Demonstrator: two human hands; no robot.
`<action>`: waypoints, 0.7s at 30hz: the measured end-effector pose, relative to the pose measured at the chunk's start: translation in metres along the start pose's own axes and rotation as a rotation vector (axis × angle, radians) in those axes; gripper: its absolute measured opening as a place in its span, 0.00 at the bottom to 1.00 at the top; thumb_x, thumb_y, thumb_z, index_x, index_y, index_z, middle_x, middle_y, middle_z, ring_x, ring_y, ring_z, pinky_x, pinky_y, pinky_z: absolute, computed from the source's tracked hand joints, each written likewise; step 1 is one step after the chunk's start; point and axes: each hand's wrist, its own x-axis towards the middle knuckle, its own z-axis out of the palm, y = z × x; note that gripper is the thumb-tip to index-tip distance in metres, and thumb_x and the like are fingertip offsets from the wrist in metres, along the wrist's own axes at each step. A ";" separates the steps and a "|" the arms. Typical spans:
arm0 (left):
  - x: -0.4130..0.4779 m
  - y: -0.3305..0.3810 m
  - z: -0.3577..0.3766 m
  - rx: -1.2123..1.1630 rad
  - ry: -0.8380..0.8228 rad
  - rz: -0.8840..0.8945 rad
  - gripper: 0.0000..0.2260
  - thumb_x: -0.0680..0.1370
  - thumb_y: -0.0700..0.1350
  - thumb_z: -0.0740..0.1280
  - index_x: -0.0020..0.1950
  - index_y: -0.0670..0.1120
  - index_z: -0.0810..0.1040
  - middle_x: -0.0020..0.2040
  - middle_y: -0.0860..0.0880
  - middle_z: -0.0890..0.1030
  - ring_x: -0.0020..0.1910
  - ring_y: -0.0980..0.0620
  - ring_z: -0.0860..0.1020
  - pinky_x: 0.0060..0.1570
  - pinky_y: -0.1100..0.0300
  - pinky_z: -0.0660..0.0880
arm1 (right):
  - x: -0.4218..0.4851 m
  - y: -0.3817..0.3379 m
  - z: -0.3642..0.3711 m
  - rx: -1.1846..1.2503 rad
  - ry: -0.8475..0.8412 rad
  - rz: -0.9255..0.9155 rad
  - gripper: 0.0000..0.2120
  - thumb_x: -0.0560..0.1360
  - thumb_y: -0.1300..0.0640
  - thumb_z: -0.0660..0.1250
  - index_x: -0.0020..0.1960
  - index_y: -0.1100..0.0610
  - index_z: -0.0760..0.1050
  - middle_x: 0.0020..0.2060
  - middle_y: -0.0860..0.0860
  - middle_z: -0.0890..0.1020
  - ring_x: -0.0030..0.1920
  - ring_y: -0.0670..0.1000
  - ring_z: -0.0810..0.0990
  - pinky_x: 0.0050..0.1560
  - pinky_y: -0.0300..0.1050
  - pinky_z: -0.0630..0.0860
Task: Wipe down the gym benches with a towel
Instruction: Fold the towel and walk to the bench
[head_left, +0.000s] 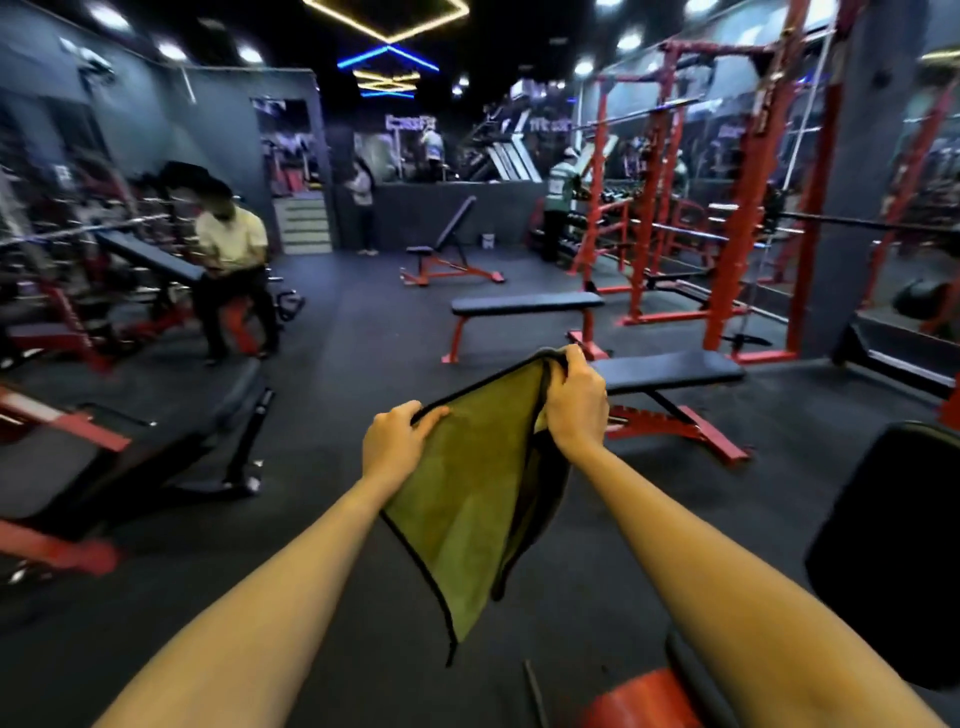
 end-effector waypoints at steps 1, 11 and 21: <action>0.007 -0.005 -0.007 -0.034 -0.005 -0.031 0.22 0.78 0.56 0.64 0.32 0.42 0.68 0.28 0.48 0.71 0.30 0.50 0.71 0.29 0.58 0.63 | 0.002 -0.004 0.011 -0.039 -0.025 -0.006 0.11 0.83 0.56 0.56 0.55 0.62 0.73 0.45 0.57 0.77 0.48 0.61 0.76 0.40 0.47 0.65; 0.047 0.004 -0.007 -0.269 -0.024 -0.319 0.23 0.80 0.49 0.62 0.28 0.46 0.59 0.27 0.48 0.63 0.29 0.51 0.64 0.29 0.56 0.60 | 0.017 0.000 0.062 -0.071 -0.507 0.341 0.10 0.74 0.57 0.72 0.45 0.65 0.78 0.42 0.59 0.80 0.45 0.57 0.78 0.41 0.46 0.73; 0.049 0.034 0.034 -0.612 -0.317 -0.443 0.17 0.78 0.56 0.64 0.48 0.42 0.80 0.50 0.39 0.81 0.52 0.41 0.79 0.56 0.48 0.75 | 0.002 -0.012 0.026 0.476 -0.887 0.388 0.10 0.82 0.59 0.59 0.59 0.59 0.76 0.42 0.52 0.81 0.38 0.47 0.81 0.35 0.43 0.80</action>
